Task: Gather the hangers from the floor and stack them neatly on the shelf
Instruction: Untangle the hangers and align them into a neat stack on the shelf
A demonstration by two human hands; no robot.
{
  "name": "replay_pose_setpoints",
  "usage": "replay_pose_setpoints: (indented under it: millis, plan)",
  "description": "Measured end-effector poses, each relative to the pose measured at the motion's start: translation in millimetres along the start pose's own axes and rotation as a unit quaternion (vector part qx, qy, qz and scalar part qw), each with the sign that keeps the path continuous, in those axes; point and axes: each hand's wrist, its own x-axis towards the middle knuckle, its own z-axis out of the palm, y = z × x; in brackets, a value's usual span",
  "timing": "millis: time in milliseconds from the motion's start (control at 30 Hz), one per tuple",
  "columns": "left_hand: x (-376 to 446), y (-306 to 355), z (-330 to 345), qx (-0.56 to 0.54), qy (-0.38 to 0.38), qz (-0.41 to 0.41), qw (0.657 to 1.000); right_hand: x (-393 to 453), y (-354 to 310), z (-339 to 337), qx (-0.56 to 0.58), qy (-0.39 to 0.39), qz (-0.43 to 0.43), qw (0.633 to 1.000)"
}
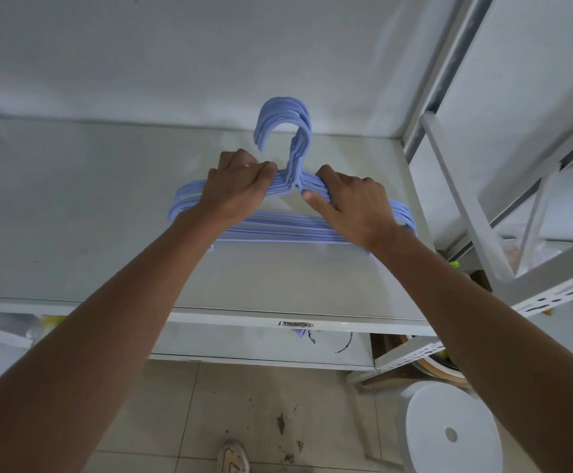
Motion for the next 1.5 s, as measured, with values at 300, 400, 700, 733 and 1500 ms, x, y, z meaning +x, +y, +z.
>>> replay_pose_setpoints:
  millis: [300, 400, 700, 733, 1500]
  plan:
    - [-39, -16, -3, 0.030, 0.126, 0.142, 0.981, -7, 4, 3, -0.045, 0.051, -0.022, 0.997]
    - [-42, -28, -4, 0.083, 0.141, 0.133, 0.978, -6, 9, 0, -0.034, 0.040, -0.030, 0.998]
    - [-40, -23, 8, 0.141, 0.178, 0.102, 0.969, -15, 19, 7, -0.070, 0.047, 0.039, 0.996]
    - [-40, -24, 9, 0.137, 0.180, 0.100, 0.969, -15, 17, 9, -0.072, 0.054, 0.046, 0.995]
    - [-76, 15, -9, 0.186, 0.127, -0.022, 0.974, -29, 68, -6, -0.026, -0.024, 0.021, 0.999]
